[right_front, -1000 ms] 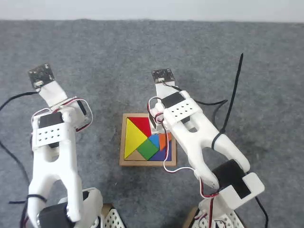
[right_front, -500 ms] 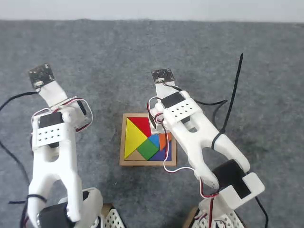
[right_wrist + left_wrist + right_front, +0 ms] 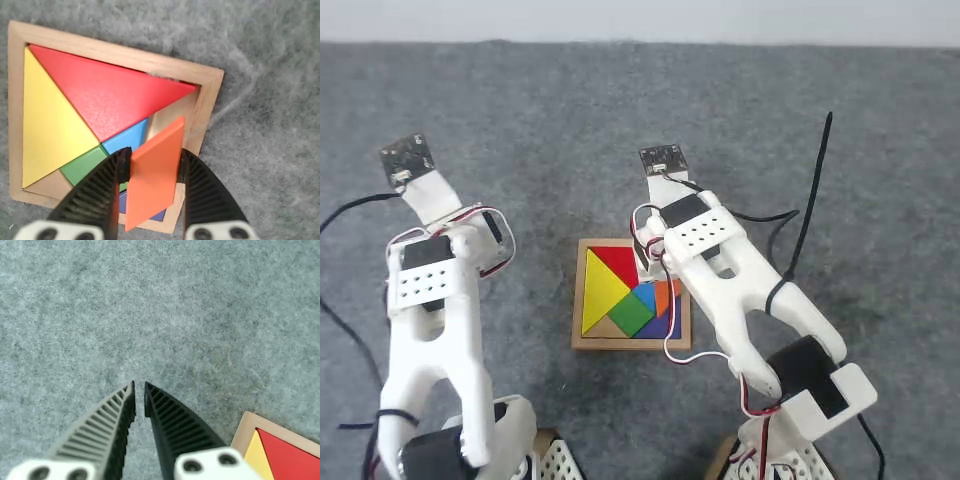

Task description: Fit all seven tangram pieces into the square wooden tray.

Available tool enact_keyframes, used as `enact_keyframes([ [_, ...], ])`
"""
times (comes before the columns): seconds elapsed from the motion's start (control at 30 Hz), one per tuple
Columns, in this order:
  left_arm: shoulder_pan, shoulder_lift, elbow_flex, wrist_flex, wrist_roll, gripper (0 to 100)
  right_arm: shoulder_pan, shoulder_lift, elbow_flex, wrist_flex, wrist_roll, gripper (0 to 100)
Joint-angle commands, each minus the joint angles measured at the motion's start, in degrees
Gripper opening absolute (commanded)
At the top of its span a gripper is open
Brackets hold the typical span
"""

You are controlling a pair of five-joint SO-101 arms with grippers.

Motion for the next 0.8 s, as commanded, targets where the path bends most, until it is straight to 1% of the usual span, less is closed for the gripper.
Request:
enact_keyframes([
  [0.0, 0.1, -1.8, -0.3, -1.1, -0.5, 3, 2.3, -0.4, -0.4, -0.8, -3.7, 1.3],
  [0.1, 0.1, -1.8, -0.3, -1.1, -0.5, 3, 3.4, -0.4, -0.4, -0.8, -7.5, 7.6],
  [0.17, 0.1, -1.8, -0.3, -1.1, -0.5, 3, 3.0, -0.4, -0.3, -0.8, -7.8, 12.8],
  [0.23, 0.1, -1.8, -0.3, -1.1, -0.5, 3, 2.4, -0.4, -0.3, -0.8, -7.8, 15.5],
  [0.33, 0.1, -1.8, -0.3, -1.1, -0.5, 3, 1.2, -0.4, -0.3, -0.8, -7.9, 14.2],
  [0.5, 0.1, -1.8, -0.3, -1.1, -0.5, 3, 0.3, -0.4, -0.3, -2.5, -7.9, 9.1],
  [0.77, 0.1, -1.8, -0.3, -1.1, -0.5, 3, 0.7, -1.0, -0.4, -1.8, -7.7, 8.3],
])
